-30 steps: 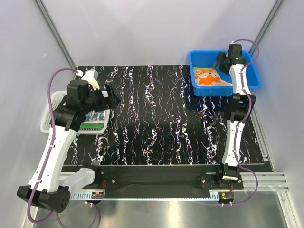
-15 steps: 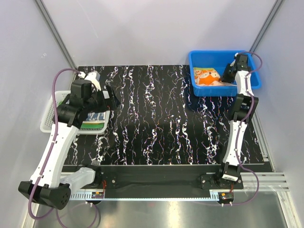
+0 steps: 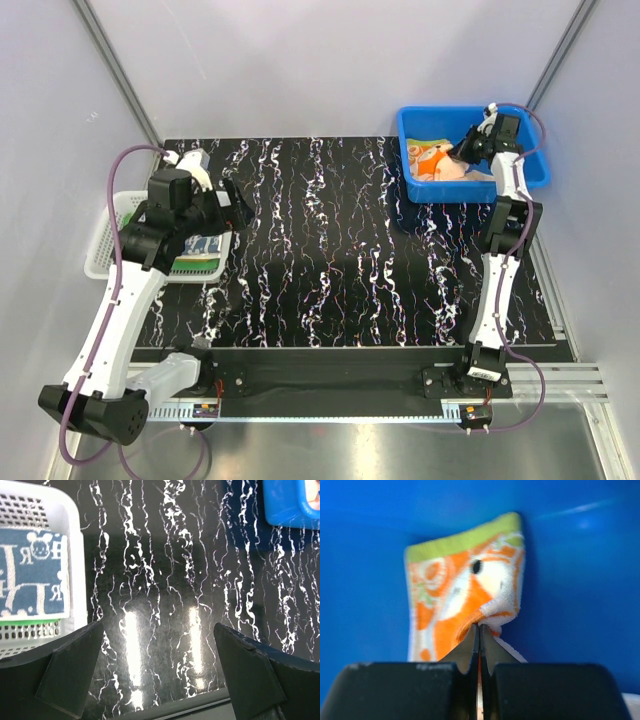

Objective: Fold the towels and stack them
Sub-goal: Grab crumpled towel, then move the towel to the center of the board

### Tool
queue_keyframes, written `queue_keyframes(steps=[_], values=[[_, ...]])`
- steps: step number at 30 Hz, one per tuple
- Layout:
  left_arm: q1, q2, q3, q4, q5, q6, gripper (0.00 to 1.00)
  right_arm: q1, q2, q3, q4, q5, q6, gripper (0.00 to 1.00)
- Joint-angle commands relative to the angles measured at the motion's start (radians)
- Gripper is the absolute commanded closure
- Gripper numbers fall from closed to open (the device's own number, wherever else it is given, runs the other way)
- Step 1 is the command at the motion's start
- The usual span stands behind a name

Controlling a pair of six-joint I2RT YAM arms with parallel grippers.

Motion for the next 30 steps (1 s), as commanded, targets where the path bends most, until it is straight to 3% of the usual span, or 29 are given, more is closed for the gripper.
queue_keyframes(steps=[1,5,6,8,9,11,14,18,20,25,30], values=[[-0.004,0.000,-0.003,0.107,0.020,0.002,0.01,0.007,-0.174,-0.005,0.205,-0.136,0.077,1.00],[-0.003,0.003,0.032,0.191,-0.046,0.057,0.01,0.010,-0.246,-0.013,0.267,-0.153,0.124,1.00],[-0.004,-0.009,0.003,0.247,0.031,0.086,0.01,0.012,-0.266,-0.028,0.281,-0.155,0.131,1.00],[-0.003,-0.122,-0.098,0.411,0.088,0.114,0.01,0.012,-0.321,-0.129,0.378,-0.167,0.146,1.00],[-0.003,-0.168,-0.153,0.585,0.014,0.067,0.01,0.015,-0.377,-0.161,0.406,-0.164,0.152,1.00],[-0.001,-0.261,-0.274,0.735,-0.039,0.033,0.01,0.017,-0.431,-0.186,0.407,-0.175,0.144,1.00],[-0.001,-0.241,-0.243,0.710,0.012,0.047,0.01,0.030,-0.493,-0.200,0.359,-0.199,0.137,1.00],[-0.003,-0.134,-0.184,0.572,0.119,-0.020,0.01,0.070,-0.699,-0.287,0.293,-0.219,0.083,1.00],[-0.003,-0.137,-0.228,0.614,0.194,-0.033,0.01,0.102,-0.782,-0.370,0.265,-0.231,0.068,1.00],[-0.004,-0.095,-0.137,0.492,0.191,-0.013,0.01,0.220,-1.066,-0.540,0.146,-0.303,0.013,1.00],[-0.006,-0.101,-0.058,0.331,0.130,0.033,0.01,0.418,-1.351,-0.959,0.179,-0.302,0.045,1.00]])
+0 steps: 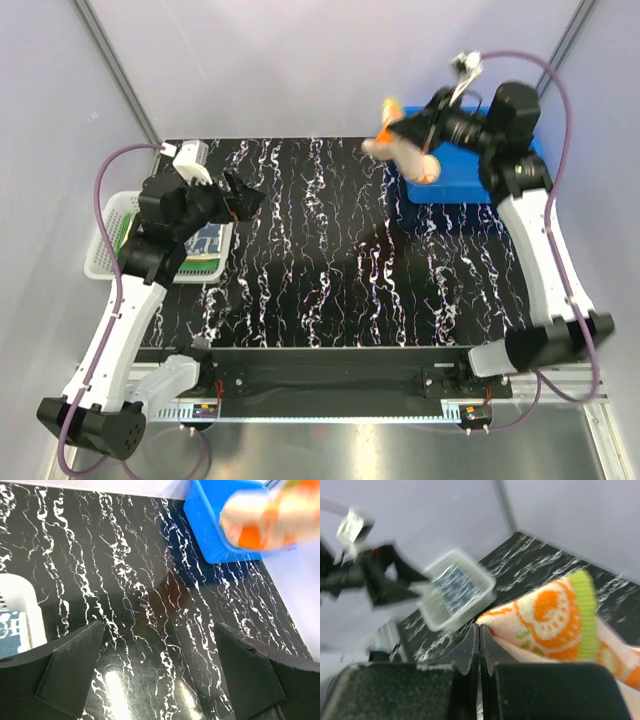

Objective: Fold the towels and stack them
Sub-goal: Move the towel to the center of the board

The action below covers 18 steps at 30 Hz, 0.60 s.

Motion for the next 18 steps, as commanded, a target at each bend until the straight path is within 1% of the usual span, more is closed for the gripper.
queue_keyframes(steps=[1,3,4,5,6,7,8,9,10,11,12,13,14,15,16,17,18], values=[[-0.003,-0.028,0.076,-0.078,-0.027,0.031,0.01,0.069,-0.133,-0.302,-0.023,-0.044,0.012,1.00],[-0.003,-0.033,0.065,-0.127,-0.038,0.035,0.02,0.102,-0.227,-0.447,-0.034,-0.027,0.039,1.00],[-0.001,-0.033,0.042,-0.139,-0.039,0.035,0.03,0.115,-0.261,-0.606,-0.017,-0.012,0.050,0.97],[-0.001,-0.030,0.030,-0.159,-0.025,0.040,0.04,0.122,-0.322,-0.682,-0.012,0.017,0.065,0.93],[-0.004,-0.024,0.015,-0.165,-0.018,0.041,0.08,0.141,-0.350,-0.754,-0.012,0.106,0.109,0.93],[-0.004,-0.022,-0.013,-0.170,-0.015,0.040,0.10,0.145,-0.379,-0.888,-0.011,0.138,0.134,0.96],[-0.019,-0.020,-0.034,-0.158,0.001,0.043,0.12,0.149,-0.435,-0.953,-0.003,0.163,0.166,0.92],[-0.029,-0.020,-0.053,-0.146,0.004,0.049,0.13,0.150,-0.460,-1.010,0.001,0.200,0.220,0.85],[-0.041,-0.013,-0.067,-0.139,0.004,0.054,0.13,0.152,-0.486,-1.073,-0.027,0.223,0.228,0.75],[-0.053,0.001,-0.074,-0.138,-0.005,0.063,0.13,0.152,-0.533,-1.090,-0.047,0.250,0.232,0.68],[-0.085,0.033,-0.074,-0.135,-0.028,0.066,0.14,0.150,-0.557,-1.097,-0.073,0.322,0.231,0.66],[-0.105,0.050,-0.076,-0.130,-0.039,0.066,0.15,0.152,-0.575,-1.078,-0.131,0.362,0.231,0.62],[-0.151,0.068,-0.078,-0.110,-0.054,0.058,0.15,0.150,-0.597,-1.065,-0.153,0.395,0.229,0.58],[-0.177,0.108,-0.075,-0.101,-0.065,0.054,0.16,0.152,-0.597,-1.052,-0.161,0.434,0.220,0.48],[-0.208,0.134,-0.067,-0.099,-0.077,0.052,0.17,0.152,-0.588,-1.029,-0.157,0.447,0.214,0.44],[-0.261,0.185,-0.053,-0.104,-0.118,0.052,0.18,0.150,-0.541,-1.015,-0.151,0.456,0.202,0.42],[-0.283,0.206,-0.053,-0.106,-0.136,0.051,0.19,0.150,-0.505,-1.002,-0.138,0.464,0.173,0.42]])
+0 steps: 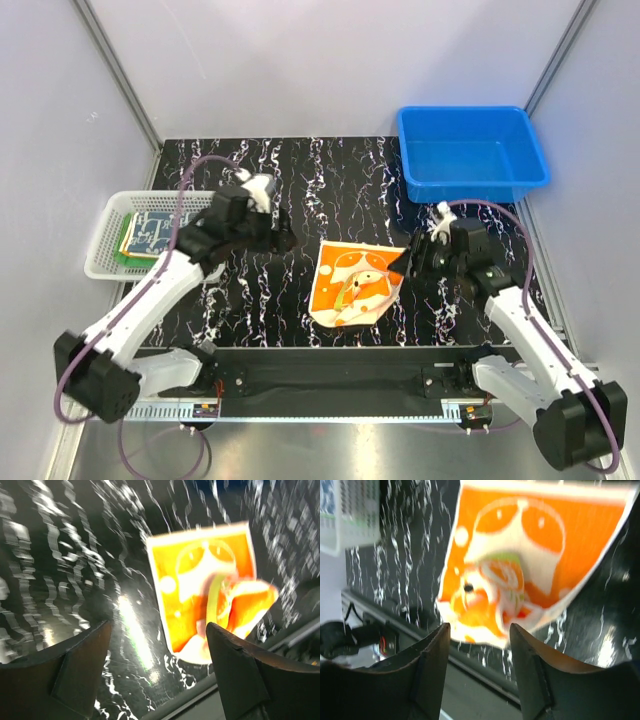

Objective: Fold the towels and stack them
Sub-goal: Move the towel to the center of the board, then flatten out the crumpled towel

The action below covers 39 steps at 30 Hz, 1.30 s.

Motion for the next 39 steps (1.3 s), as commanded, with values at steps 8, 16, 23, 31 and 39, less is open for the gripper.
queue_keyframes(steps=[8,16,23,31,39], values=[[-0.112,0.275,-0.047,0.191,0.015,-0.042,0.23,0.004,0.538,0.329,0.098,-0.013,-0.252,0.44],[-0.109,0.588,0.194,0.197,-0.156,0.006,0.32,0.003,0.721,0.466,0.049,0.435,-0.142,0.54],[-0.111,0.822,0.358,0.191,-0.150,0.036,0.39,-0.045,0.819,0.451,0.086,0.455,-0.152,0.56],[-0.118,0.921,0.383,0.217,-0.125,0.032,0.43,-0.137,0.837,0.357,0.183,0.340,-0.158,0.57],[-0.167,0.971,0.386,0.205,-0.133,0.009,0.48,-0.138,0.874,0.368,0.163,0.326,-0.141,0.56]])
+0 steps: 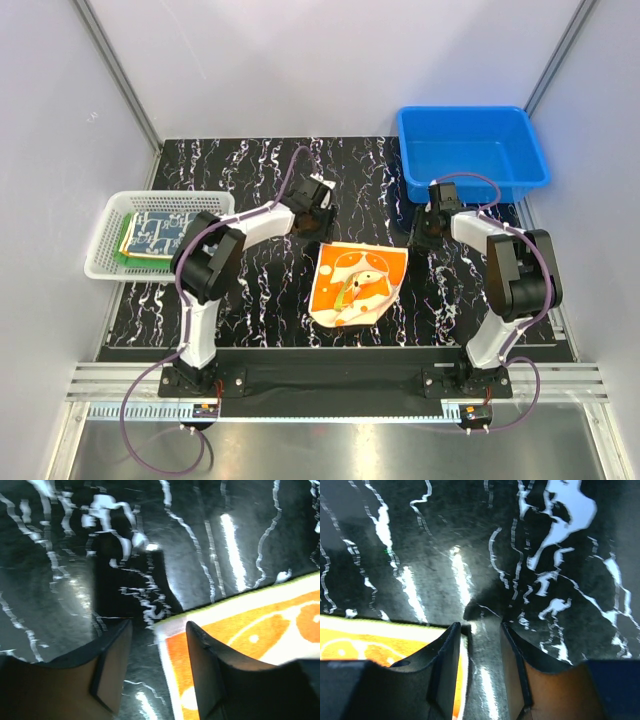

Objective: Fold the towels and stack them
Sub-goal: Flatten out the crumpled towel

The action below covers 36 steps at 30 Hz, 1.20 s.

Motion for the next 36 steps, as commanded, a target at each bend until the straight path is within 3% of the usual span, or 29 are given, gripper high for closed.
queue_keyframes(steps=[1,10,16,19,23,24,27,29,36], values=[[-0.023,0.047,0.022,-0.015,0.001,-0.013,0.49,0.002,0.048,0.003,0.010,-0.038,0.010,0.56],[-0.039,0.044,-0.001,-0.049,-0.027,-0.023,0.55,0.005,0.001,-0.047,0.025,-0.123,0.029,0.60],[-0.040,0.050,0.002,-0.060,-0.010,-0.028,0.80,0.029,0.028,-0.026,-0.039,-0.127,0.066,0.65],[-0.040,0.042,0.014,-0.074,-0.008,-0.026,1.00,0.029,0.022,-0.034,-0.046,-0.116,0.075,0.70],[-0.039,0.036,0.037,-0.080,-0.005,-0.033,1.00,0.031,0.014,-0.043,-0.044,-0.118,0.079,0.73],[-0.040,0.035,0.042,-0.081,-0.005,-0.033,1.00,0.034,0.011,-0.049,-0.030,-0.127,0.077,0.84],[-0.039,0.016,0.062,-0.080,0.009,-0.039,1.00,0.035,0.008,-0.026,-0.012,-0.158,0.045,1.00],[-0.034,-0.020,0.111,-0.138,-0.031,-0.010,1.00,0.035,-0.019,0.021,-0.032,-0.169,-0.012,1.00],[0.035,-0.261,0.453,-0.328,-0.168,0.137,1.00,0.035,-0.261,0.442,-0.111,-0.233,-0.092,1.00]])
